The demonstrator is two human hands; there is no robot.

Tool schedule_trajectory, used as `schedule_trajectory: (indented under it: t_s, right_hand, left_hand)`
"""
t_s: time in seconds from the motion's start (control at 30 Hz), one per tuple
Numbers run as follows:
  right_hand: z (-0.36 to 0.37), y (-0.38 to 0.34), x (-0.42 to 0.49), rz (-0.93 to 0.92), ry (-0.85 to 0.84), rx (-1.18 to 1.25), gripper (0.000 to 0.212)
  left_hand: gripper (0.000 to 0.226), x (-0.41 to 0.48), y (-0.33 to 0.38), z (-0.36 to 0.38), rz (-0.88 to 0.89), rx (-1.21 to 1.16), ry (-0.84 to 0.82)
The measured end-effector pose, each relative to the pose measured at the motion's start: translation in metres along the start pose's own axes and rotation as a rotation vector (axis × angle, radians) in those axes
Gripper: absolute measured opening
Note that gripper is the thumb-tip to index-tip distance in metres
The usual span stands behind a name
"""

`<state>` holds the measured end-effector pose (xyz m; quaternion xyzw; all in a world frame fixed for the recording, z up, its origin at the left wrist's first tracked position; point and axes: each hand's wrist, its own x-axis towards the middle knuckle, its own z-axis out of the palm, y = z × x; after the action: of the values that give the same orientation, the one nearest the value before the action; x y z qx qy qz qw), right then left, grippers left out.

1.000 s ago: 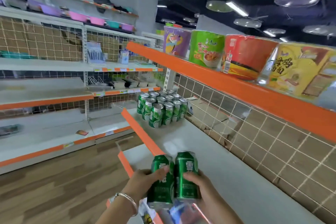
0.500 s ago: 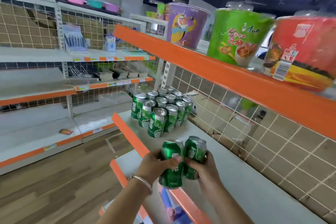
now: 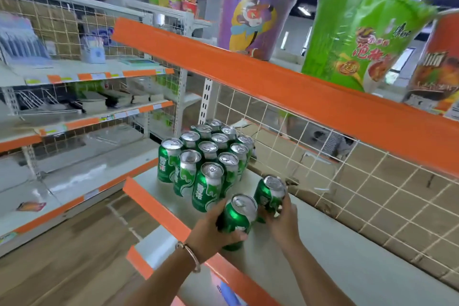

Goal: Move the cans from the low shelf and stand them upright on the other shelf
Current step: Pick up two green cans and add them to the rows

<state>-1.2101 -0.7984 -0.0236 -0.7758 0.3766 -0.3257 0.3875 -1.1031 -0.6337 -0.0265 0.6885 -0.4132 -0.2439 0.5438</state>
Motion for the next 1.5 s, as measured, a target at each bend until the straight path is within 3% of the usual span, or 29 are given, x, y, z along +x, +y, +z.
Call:
schedule_trajectory:
  t_s: [0.07, 0.17, 0.33, 0.53, 0.77, 0.83, 1.0, 1.07, 1.13, 1.23, 1.33, 1.5]
  right_hand:
    - [0.006, 0.000, 0.018, 0.013, 0.022, -0.082, 0.083]
    - [0.014, -0.012, 0.041, 0.049, -0.005, -0.098, 0.073]
    - [0.034, -0.026, 0.069, 0.120, 0.066, -0.069, 0.049]
    - [0.052, -0.032, 0.082, 0.103, 0.109, -0.033, 0.028]
    - [0.058, -0.021, 0.097, 0.131, 0.113, 0.016, 0.046]
    - [0.052, -0.019, 0.099, 0.162, 0.046, 0.048, 0.055]
    - [0.050, -0.016, 0.093, 0.232, -0.134, -0.037, 0.087]
    - [0.048, -0.021, 0.080, 0.253, -0.078, -0.099, 0.083]
    - [0.038, -0.028, 0.056, 0.191, -0.081, -0.012, 0.072]
    - [0.012, -0.035, 0.012, 0.169, -0.383, 0.188, 0.054]
    - [-0.012, -0.041, -0.013, 0.213, -0.678, 0.368, 0.067]
    - [-0.008, -0.044, -0.014, 0.134, -0.417, 0.063, 0.065]
  left_hand:
    - [0.076, 0.002, -0.007, -0.004, 0.009, 0.059, -0.052]
    - [0.080, 0.002, -0.016, -0.005, 0.024, 0.167, -0.052]
    - [0.084, 0.009, -0.028, -0.003, -0.011, 0.102, -0.060]
    - [0.106, 0.013, -0.032, -0.004, -0.015, 0.086, -0.110]
    - [0.108, 0.013, -0.026, -0.007, -0.004, 0.066, -0.129]
    - [0.107, 0.012, -0.027, -0.007, -0.013, 0.064, -0.140]
    - [0.076, 0.012, -0.026, -0.006, -0.036, 0.029, -0.151]
    - [0.067, 0.014, -0.025, -0.006, -0.078, 0.014, -0.168]
    - [0.065, 0.020, -0.022, -0.006, -0.112, 0.022, -0.178]
    - [0.071, 0.034, -0.011, -0.004, -0.103, 0.086, -0.165]
    - [0.068, 0.049, 0.000, 0.001, -0.099, 0.173, -0.174]
    - [0.081, 0.052, 0.002, 0.011, -0.137, 0.265, -0.192]
